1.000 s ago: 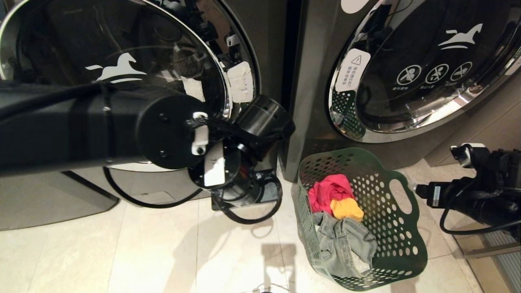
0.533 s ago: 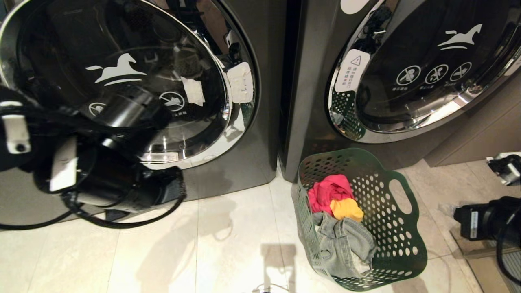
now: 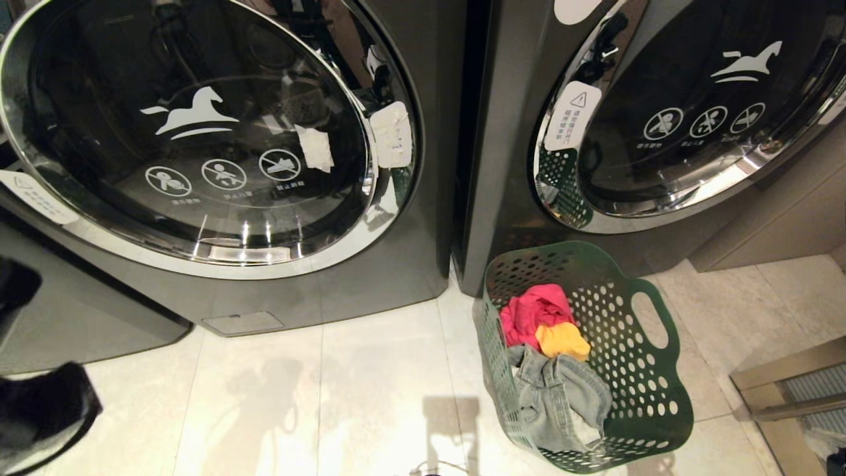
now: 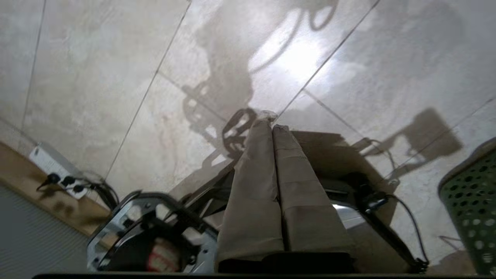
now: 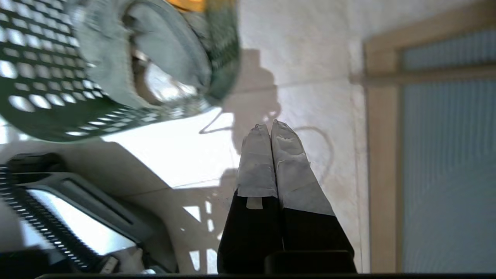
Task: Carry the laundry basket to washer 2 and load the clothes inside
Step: Open the lid of the washing machine
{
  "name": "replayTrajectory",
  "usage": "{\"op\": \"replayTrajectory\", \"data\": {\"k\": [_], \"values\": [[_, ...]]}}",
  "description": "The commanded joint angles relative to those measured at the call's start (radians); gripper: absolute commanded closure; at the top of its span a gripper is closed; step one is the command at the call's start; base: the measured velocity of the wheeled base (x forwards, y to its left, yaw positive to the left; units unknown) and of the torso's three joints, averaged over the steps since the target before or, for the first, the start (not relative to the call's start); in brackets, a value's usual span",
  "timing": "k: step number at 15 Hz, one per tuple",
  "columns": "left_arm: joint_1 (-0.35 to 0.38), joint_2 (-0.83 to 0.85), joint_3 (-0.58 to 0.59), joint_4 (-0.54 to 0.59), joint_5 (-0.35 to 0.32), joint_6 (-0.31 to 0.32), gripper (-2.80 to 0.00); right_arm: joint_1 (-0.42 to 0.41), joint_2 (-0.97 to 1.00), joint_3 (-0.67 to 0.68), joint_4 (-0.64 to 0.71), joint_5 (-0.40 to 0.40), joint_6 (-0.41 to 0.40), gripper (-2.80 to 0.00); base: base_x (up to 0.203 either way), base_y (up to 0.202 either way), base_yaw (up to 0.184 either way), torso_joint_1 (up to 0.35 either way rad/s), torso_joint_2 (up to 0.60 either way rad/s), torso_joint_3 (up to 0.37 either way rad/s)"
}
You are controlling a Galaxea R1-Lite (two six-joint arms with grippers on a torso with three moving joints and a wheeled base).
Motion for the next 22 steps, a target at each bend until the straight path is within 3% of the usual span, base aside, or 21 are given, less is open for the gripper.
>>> {"op": "replayTrajectory", "data": {"k": [1, 3, 5, 6, 7, 8, 10, 12, 15, 18, 19, 22], "values": [[0.047, -0.241, 0.214, -0.01, 0.02, 0.062, 0.0, -0.04, -0.114, 0.057, 0.0, 0.0, -0.043, 0.0, 0.0, 0.0, 0.0, 0.0, 0.0, 0.0], [0.049, -0.454, 0.374, -0.062, 0.029, 0.229, 0.0, -0.035, -0.269, 0.156, 0.002, 0.012, -0.133, 0.0, 0.0, 0.0, 0.0, 0.0, 0.0, 0.0], [0.051, -0.671, 0.478, -0.126, -0.013, 0.483, 0.0, -0.018, -0.38, 0.24, 0.007, 0.063, -0.194, 0.0, 0.0, 0.0, 0.0, 0.0, 0.0, 0.0], [0.052, -0.755, 0.512, -0.149, -0.077, 0.643, 0.0, -0.015, -0.41, 0.244, 0.074, 0.12, -0.202, 0.0, 0.0, 0.0, 0.0, 0.0, 0.0, 0.0], [0.053, -0.833, 0.541, -0.167, -0.159, 0.756, 0.0, -0.014, -0.443, 0.229, 0.14, 0.16, -0.207, 0.0, 0.0, 0.0, 0.0, 0.0, 0.0, 0.0], [0.055, -0.906, 0.572, -0.182, -0.235, 0.818, 0.0, -0.013, -0.477, 0.222, 0.154, 0.173, -0.206, 0.0, 0.0, 0.0, 0.0, 0.0, 0.0, 0.0], [0.056, -1.078, 0.614, -0.205, -0.321, 0.856, 0.0, -0.014, -0.591, 0.22, 0.156, 0.176, -0.197, 0.0, 0.0, 0.0, 0.0, 0.0, 0.0, 0.0], [0.057, -1.202, 0.639, -0.22, -0.351, 0.849, 0.0, -0.016, -0.639, 0.241, 0.079, 0.138, -0.161, 0.0, 0.0, 0.0, 0.0, 0.0, 0.0, 0.0], [0.058, -1.217, 0.654, -0.234, -0.345, 0.83, 0.0, -0.016, -0.636, 0.25, 0.052, 0.116, -0.041, 0.0, 0.0, 0.0, 0.0, 0.0, 0.0, 0.0], [0.058, -1.217, 0.654, -0.234, -0.351, 0.824, 0.0, -0.016, -0.635, 0.253, 0.075, 0.165, -0.05, 0.0, 0.0, 0.0, 0.0, 0.0, 0.0, 0.0], [0.058, -1.218, 0.653, -0.234, -0.348, 0.821, 0.0, -0.015, -0.636, 0.249, 0.14, 0.191, -0.049, 0.0, 0.0, 0.0, 0.0, 0.0, 0.0, 0.0], [0.058, -1.218, 0.654, -0.237, -0.34, 0.798, 0.0, -0.007, -0.654, 0.249, 0.133, 0.197, -0.037, 0.0, 0.0, 0.0, 0.0, 0.0, 0.0, 0.0]]}}
